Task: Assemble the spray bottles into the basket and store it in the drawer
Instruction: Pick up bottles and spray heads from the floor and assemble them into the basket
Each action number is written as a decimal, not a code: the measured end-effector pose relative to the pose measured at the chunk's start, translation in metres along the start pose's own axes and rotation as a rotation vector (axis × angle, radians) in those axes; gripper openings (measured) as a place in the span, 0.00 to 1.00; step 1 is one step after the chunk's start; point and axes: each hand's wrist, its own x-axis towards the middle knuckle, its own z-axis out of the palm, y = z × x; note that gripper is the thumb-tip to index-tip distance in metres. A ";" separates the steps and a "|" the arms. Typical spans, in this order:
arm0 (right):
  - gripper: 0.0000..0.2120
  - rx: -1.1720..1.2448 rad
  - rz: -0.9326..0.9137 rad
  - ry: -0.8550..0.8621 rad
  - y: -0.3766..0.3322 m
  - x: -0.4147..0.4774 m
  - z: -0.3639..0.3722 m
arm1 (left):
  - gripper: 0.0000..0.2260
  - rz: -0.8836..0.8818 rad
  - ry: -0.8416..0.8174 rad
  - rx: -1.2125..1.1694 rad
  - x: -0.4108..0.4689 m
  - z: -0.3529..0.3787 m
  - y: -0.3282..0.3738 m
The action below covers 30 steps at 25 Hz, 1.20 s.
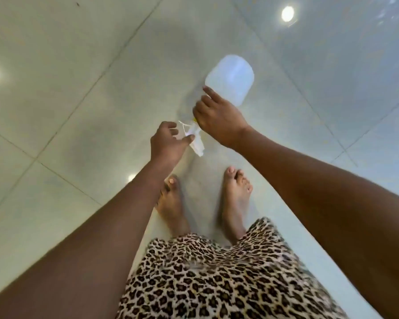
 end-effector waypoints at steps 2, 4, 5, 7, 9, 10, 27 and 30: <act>0.11 0.178 0.180 0.100 0.015 -0.011 -0.038 | 0.19 0.016 0.026 -0.121 -0.029 -0.023 0.026; 0.09 0.430 0.380 0.139 0.030 -0.029 -0.082 | 0.11 0.056 0.008 -0.213 -0.064 -0.047 0.056; 0.11 0.548 0.458 0.149 0.038 -0.039 -0.106 | 0.07 0.092 0.001 -0.229 -0.083 -0.058 0.072; 0.16 0.790 0.573 0.060 0.054 -0.059 -0.165 | 0.05 0.191 0.051 -0.201 -0.124 -0.081 0.107; 0.18 0.911 0.651 0.058 0.069 -0.082 -0.226 | 0.06 0.329 0.136 -0.143 -0.170 -0.108 0.146; 0.19 0.950 0.679 0.089 0.076 -0.092 -0.256 | 0.07 0.405 0.163 -0.121 -0.193 -0.122 0.166; 0.14 1.119 1.413 0.940 0.024 -0.388 -0.584 | 0.23 1.023 -0.228 0.244 -0.582 -0.174 0.228; 0.15 1.113 1.538 1.071 -0.016 -0.462 -0.600 | 0.26 1.136 -0.359 0.341 -0.637 -0.129 0.221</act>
